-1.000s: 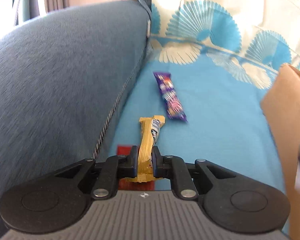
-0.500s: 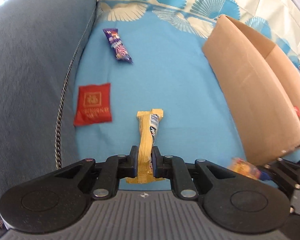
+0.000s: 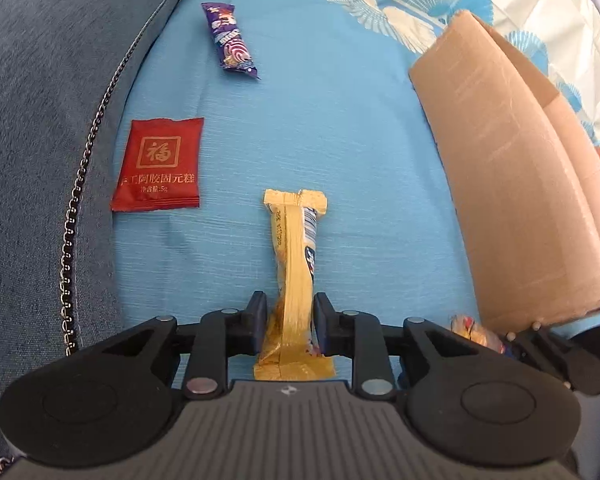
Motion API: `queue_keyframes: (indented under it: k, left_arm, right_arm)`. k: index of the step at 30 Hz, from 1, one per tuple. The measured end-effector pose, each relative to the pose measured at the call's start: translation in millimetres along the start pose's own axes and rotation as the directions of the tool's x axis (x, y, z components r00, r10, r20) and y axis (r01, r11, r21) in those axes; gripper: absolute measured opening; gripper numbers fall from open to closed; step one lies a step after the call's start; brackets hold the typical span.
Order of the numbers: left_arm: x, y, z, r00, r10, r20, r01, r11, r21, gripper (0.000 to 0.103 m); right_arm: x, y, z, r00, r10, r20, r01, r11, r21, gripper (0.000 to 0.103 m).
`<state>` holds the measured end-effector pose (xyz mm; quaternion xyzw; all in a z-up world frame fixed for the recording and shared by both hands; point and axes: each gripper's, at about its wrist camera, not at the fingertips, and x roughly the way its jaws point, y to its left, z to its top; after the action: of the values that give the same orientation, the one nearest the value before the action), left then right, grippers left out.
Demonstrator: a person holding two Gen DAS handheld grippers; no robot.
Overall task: Organize snacks
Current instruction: 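Lift the wafer bar and cracker bag off the sofa with both tools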
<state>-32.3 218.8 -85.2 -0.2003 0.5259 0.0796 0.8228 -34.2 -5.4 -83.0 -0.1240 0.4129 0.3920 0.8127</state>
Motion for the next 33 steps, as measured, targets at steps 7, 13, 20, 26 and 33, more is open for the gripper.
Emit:
queue_keyframes:
  k: [7, 13, 20, 26, 33]
  left_arm:
    - [0.4, -9.9, -0.9, 0.999, 0.038, 0.01, -0.038, 0.998, 0.044, 0.028]
    - [3.6, -10.9, -1.0, 0.999, 0.042, 0.012, -0.043, 0.998, 0.054, 0.028]
    - [6.9, -15.8, -0.9, 0.998, 0.059, 0.014, -0.06, 0.995, 0.075, 0.028]
    - [5.8, -18.9, -2.9, 0.997, 0.075, 0.02, -0.076, 0.993, 0.085, 0.022]
    - [3.7, -17.1, -3.7, 0.997, 0.069, 0.034, -0.072, 0.993, 0.093, 0.015]
  right_arm:
    - [3.1, 1.6, -1.9, 1.0, -0.007, -0.01, 0.007, 1.0, -0.009, 0.062]
    - [5.8, 4.6, -2.4, 1.0, -0.028, -0.006, 0.027, 0.999, -0.035, 0.062]
    - [2.8, 5.7, -4.5, 0.999, -0.04, 0.011, 0.041, 0.998, -0.045, 0.06]
    - [-1.2, 6.0, -6.7, 0.998, -0.051, 0.023, 0.052, 0.997, -0.048, 0.06]
    - [-4.1, 3.9, -6.4, 0.998, -0.046, 0.039, 0.047, 0.998, -0.04, 0.06]
